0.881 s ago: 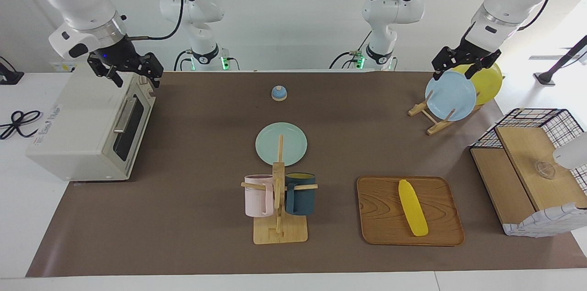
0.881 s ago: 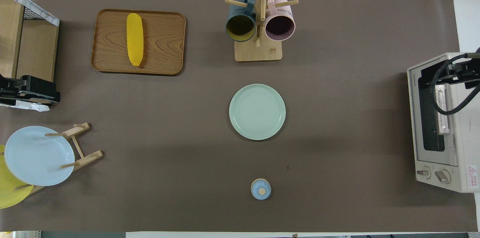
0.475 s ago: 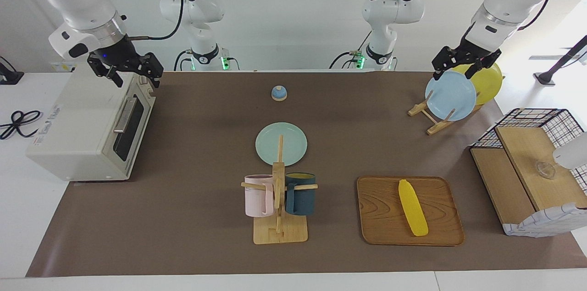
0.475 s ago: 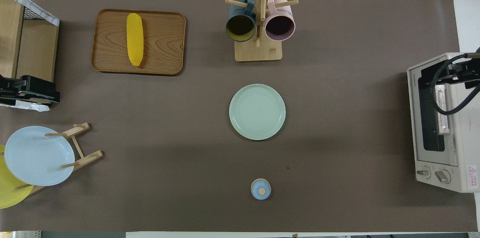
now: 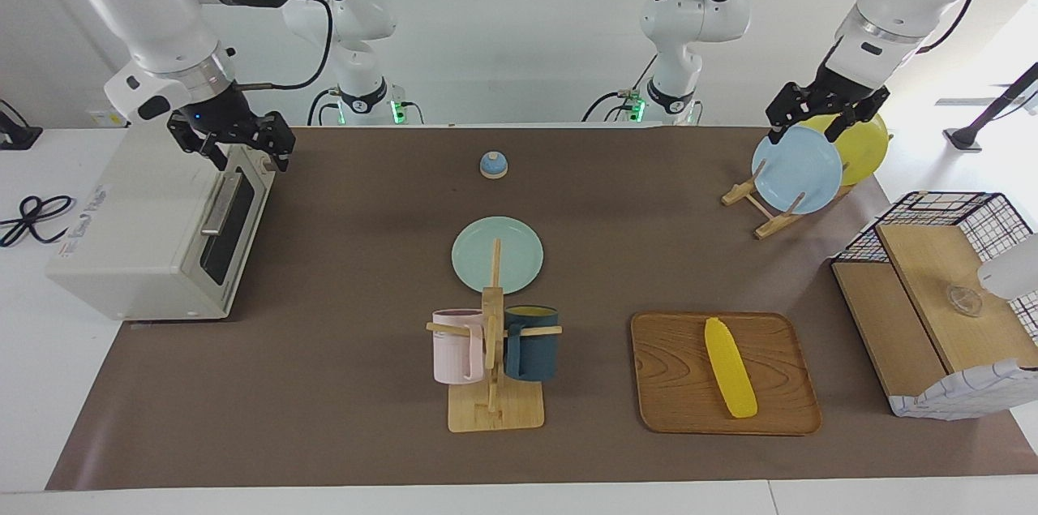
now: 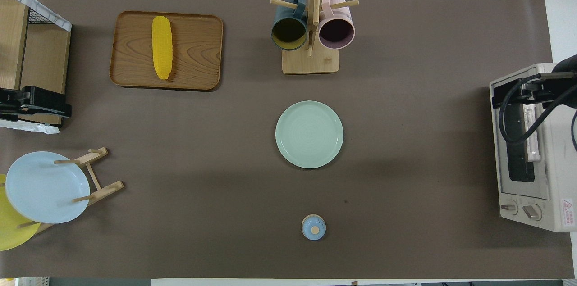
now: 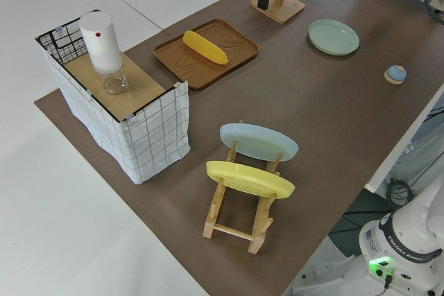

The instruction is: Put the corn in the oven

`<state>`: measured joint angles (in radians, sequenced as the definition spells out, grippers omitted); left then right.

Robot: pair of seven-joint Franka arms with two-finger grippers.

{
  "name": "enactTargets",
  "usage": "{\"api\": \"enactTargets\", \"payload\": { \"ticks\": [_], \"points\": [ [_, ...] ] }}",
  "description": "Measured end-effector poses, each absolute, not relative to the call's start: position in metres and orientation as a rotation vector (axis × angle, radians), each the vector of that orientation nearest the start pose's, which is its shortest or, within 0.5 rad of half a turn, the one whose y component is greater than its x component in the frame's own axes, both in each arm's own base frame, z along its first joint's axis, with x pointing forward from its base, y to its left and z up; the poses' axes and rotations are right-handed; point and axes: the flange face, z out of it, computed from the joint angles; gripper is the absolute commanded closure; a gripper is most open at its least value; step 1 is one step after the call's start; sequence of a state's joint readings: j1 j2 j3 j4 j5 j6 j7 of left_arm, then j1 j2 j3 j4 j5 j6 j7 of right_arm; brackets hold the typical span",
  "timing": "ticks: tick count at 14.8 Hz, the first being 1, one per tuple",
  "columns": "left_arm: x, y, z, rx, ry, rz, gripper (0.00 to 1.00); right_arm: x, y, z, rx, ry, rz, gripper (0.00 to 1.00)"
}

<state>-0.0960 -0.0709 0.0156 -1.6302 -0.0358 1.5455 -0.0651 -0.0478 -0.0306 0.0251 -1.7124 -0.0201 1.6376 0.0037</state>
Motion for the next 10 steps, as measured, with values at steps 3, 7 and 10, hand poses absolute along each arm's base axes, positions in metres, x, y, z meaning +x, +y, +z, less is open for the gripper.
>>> {"api": "enactTargets", "payload": {
  "ticks": [3, 7, 10],
  "points": [
    [0.546, -0.051, 0.613, -3.191, 0.026, 0.004, 0.00, 0.532, -0.033, 0.552, -3.161, -0.027, 0.030, 1.00],
    [0.607, -0.072, 0.538, -3.189, 0.064, 0.092, 0.00, 0.518, -0.079, 0.530, -3.162, -0.107, -0.012, 1.00],
    [0.665, -0.092, 0.465, -3.188, 0.120, 0.090, 0.00, 0.515, -0.089, 0.513, -3.163, -0.089, -0.022, 1.00]
  ]
}}
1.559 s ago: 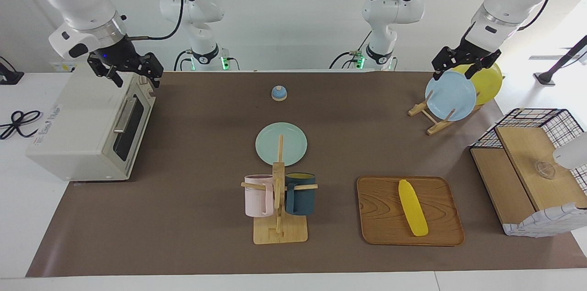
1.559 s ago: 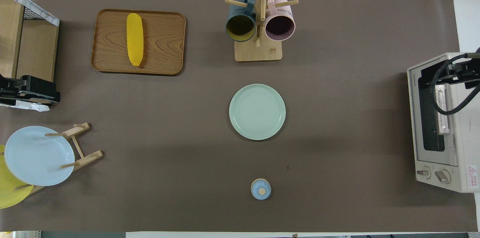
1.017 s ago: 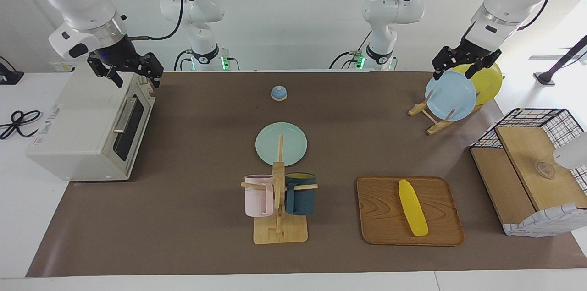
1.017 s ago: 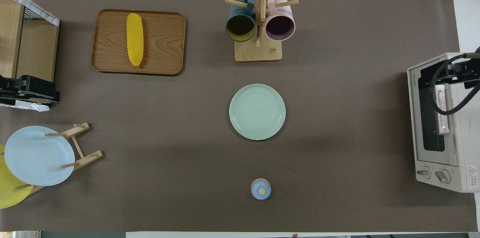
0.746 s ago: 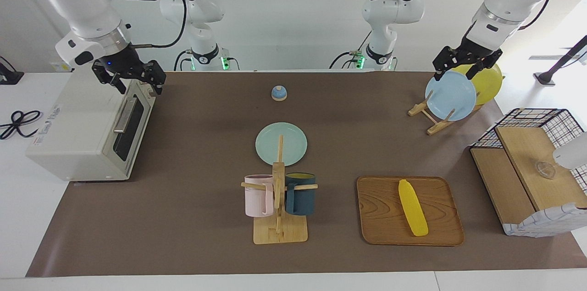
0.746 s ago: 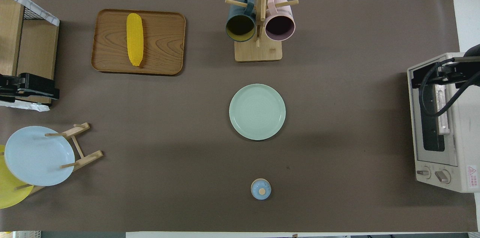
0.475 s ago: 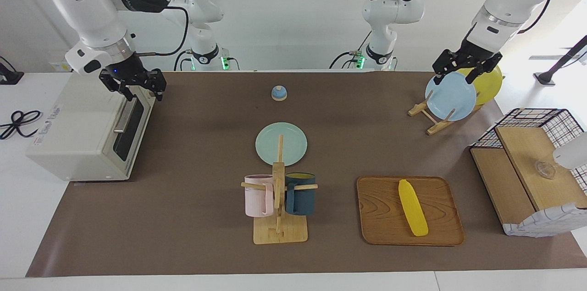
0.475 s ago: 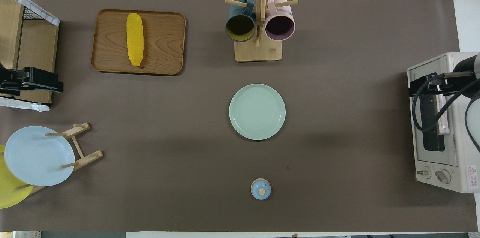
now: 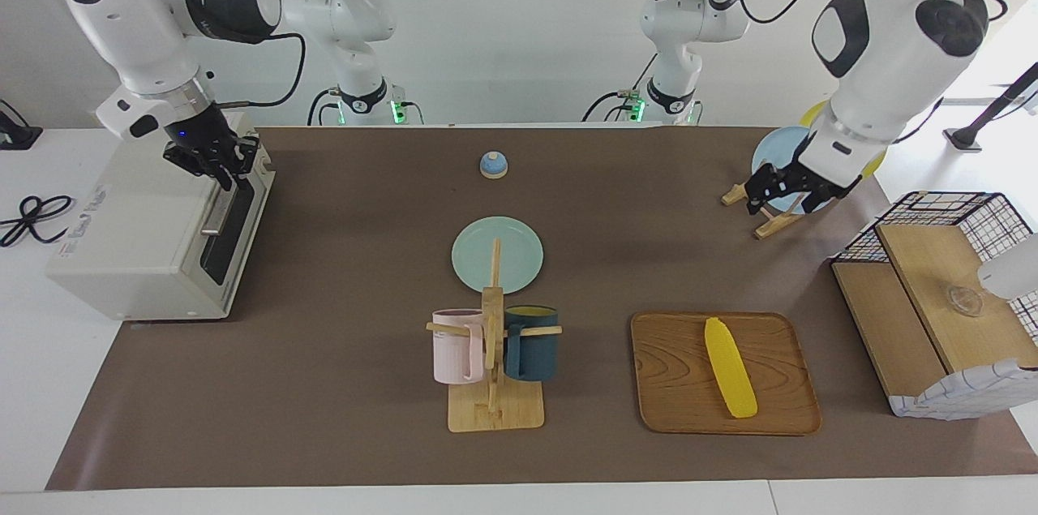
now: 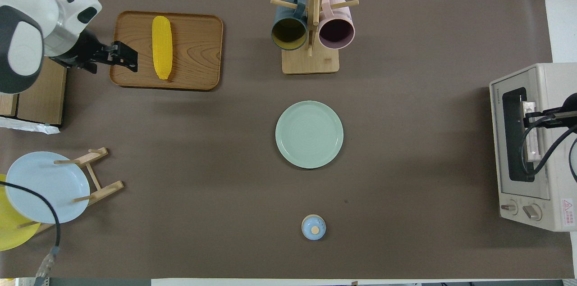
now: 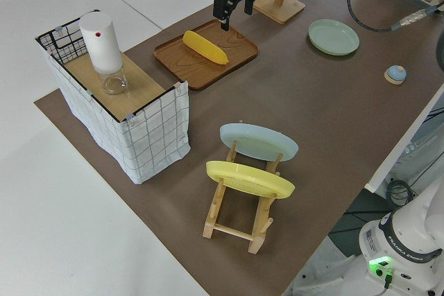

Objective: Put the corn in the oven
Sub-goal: 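Reach the left gripper to the yellow corn on the tray and grasp it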

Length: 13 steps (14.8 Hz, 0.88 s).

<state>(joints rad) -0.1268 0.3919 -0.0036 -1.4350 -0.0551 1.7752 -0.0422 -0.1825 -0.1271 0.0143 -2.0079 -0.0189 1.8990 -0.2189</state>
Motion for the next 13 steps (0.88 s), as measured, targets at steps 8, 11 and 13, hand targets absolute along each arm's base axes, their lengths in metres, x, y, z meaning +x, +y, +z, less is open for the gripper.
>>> {"api": "enactTargets", "payload": {
  "ticks": [8, 11, 13],
  "points": [
    [0.739, -0.114, 0.362, -3.207, 0.237, -0.022, 0.00, 0.516, -0.109, 0.487, -3.165, -0.046, -0.006, 1.00],
    [0.744, -0.114, 0.346, -3.206, 0.256, -0.055, 0.00, 0.517, -0.113, 0.481, -3.176, -0.120, 0.007, 1.00],
    [0.747, -0.115, 0.331, -3.205, 0.268, -0.071, 0.00, 0.518, -0.114, 0.479, -3.177, -0.131, 0.012, 1.00]
  ]
}}
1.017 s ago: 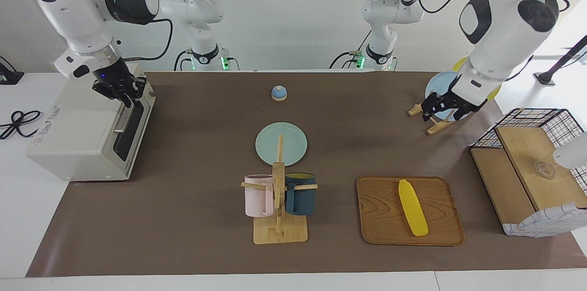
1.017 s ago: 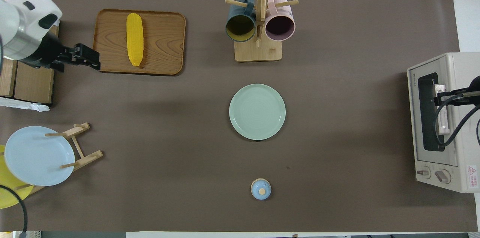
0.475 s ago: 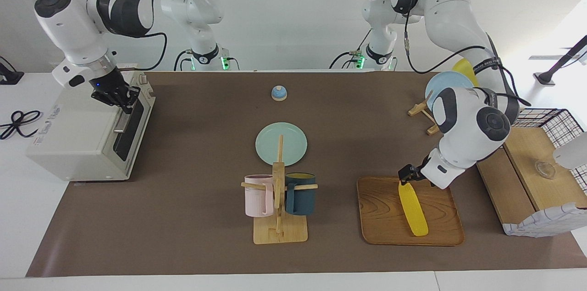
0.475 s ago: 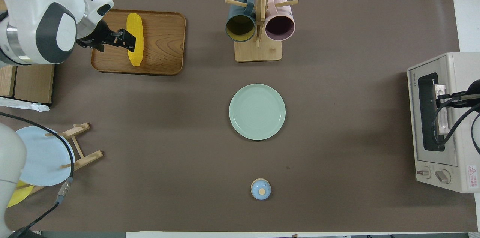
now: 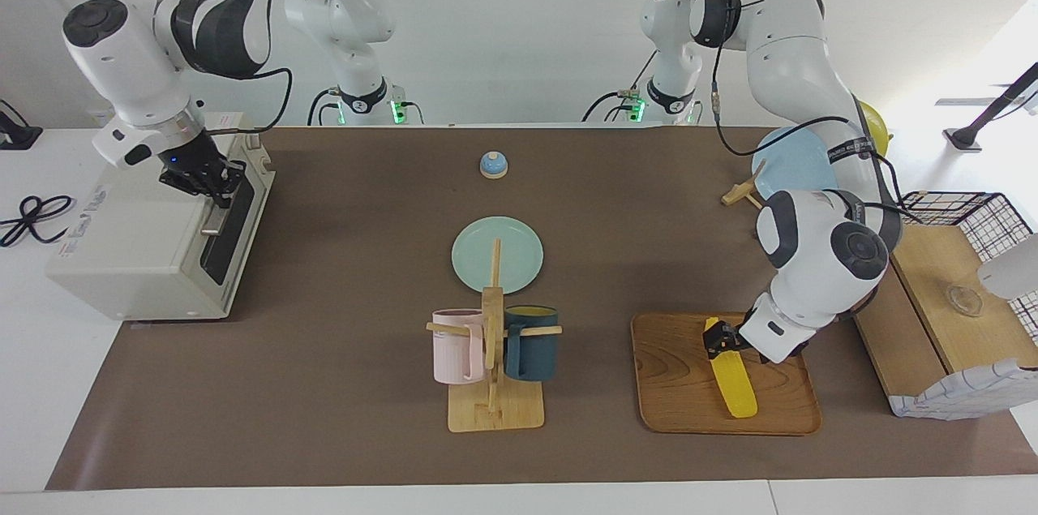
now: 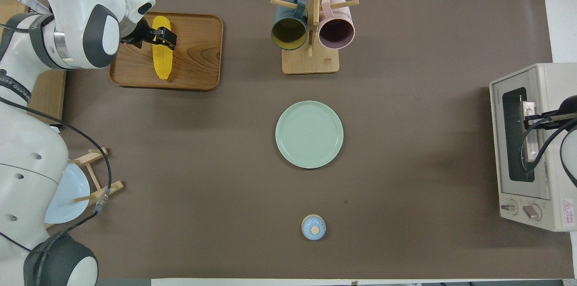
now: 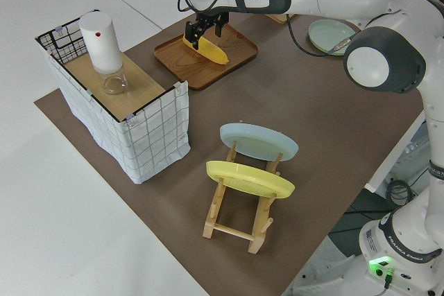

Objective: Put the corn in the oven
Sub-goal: 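Reach the left gripper to the yellow corn on the tray and grasp it, then lift the corn with the left gripper while the right gripper moves out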

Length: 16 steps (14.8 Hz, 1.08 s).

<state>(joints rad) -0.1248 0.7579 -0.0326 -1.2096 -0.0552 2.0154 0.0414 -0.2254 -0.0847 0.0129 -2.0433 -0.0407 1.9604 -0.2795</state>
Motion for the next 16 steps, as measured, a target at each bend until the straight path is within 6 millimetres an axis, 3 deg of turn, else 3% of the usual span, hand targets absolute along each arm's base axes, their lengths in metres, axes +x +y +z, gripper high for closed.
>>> {"api": "enactTargets", "payload": {
  "ticks": [3, 4, 5, 6, 11, 14, 16],
  "points": [
    [0.751, -0.116, 0.310, -3.201, 0.276, -0.087, 0.00, 0.516, -0.118, 0.475, -3.176, -0.124, 0.027, 1.00],
    [0.752, -0.116, 0.307, -3.197, 0.280, -0.094, 0.29, 0.516, -0.118, 0.473, -3.175, -0.122, 0.030, 1.00],
    [0.753, -0.116, 0.305, -3.194, 0.283, -0.096, 0.76, 0.516, -0.118, 0.473, -3.175, -0.122, 0.029, 1.00],
    [0.753, -0.115, 0.305, -3.193, 0.283, -0.097, 1.00, 0.516, -0.118, 0.473, -3.175, -0.122, 0.030, 1.00],
    [0.753, -0.117, 0.316, -3.208, 0.280, -0.091, 1.00, 0.517, -0.111, 0.471, -3.174, -0.141, 0.035, 1.00],
    [0.743, -0.125, 0.368, -3.270, 0.240, -0.062, 1.00, 0.519, -0.088, 0.465, -3.172, -0.142, 0.053, 1.00],
    [0.719, -0.152, 0.412, -3.283, 0.210, -0.024, 1.00, 0.523, -0.072, 0.457, -3.170, -0.148, 0.066, 1.00]
  ]
}}
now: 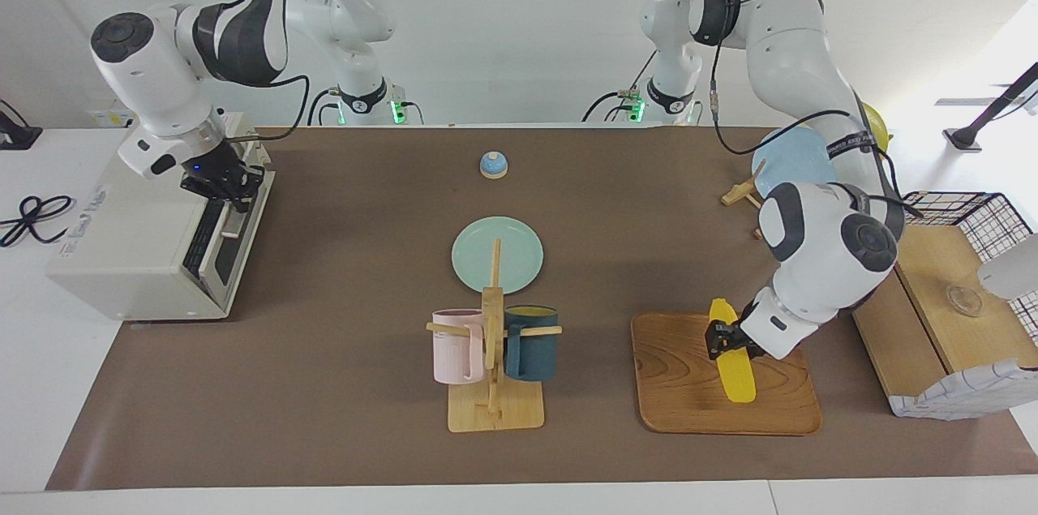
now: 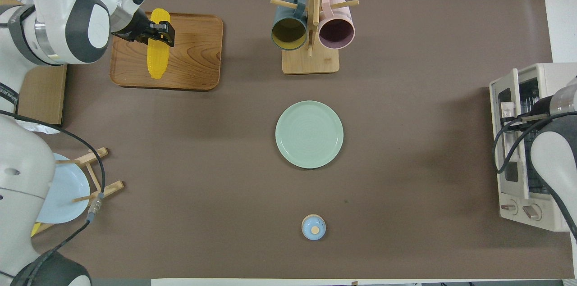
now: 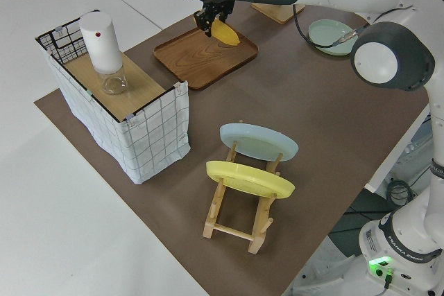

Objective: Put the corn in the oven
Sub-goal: 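Lift the corn with the left gripper while the right gripper moves out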

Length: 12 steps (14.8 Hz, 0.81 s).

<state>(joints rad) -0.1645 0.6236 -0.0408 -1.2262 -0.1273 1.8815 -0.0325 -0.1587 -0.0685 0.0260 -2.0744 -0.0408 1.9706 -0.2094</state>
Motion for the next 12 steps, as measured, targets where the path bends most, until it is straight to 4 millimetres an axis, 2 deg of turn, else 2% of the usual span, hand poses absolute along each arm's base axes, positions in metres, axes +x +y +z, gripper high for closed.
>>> {"api": "enactTargets", "payload": {
  "ticks": [2, 5, 9, 12],
  "points": [
    [0.678, -0.204, 0.437, -3.283, 0.160, 0.019, 1.00, 0.528, -0.058, 0.447, -3.167, -0.165, 0.066, 1.00],
    [0.610, -0.290, 0.445, -3.268, 0.066, 0.095, 1.00, 0.538, -0.032, 0.424, -3.166, -0.176, 0.056, 1.00],
    [0.541, -0.385, 0.418, -3.301, -0.004, -0.005, 1.00, 0.548, -0.010, 0.393, -3.164, -0.195, 0.038, 1.00],
    [0.495, -0.437, 0.382, -3.341, -0.027, -0.089, 1.00, 0.551, -0.002, 0.375, -3.159, -0.183, 0.002, 1.00]
  ]
}}
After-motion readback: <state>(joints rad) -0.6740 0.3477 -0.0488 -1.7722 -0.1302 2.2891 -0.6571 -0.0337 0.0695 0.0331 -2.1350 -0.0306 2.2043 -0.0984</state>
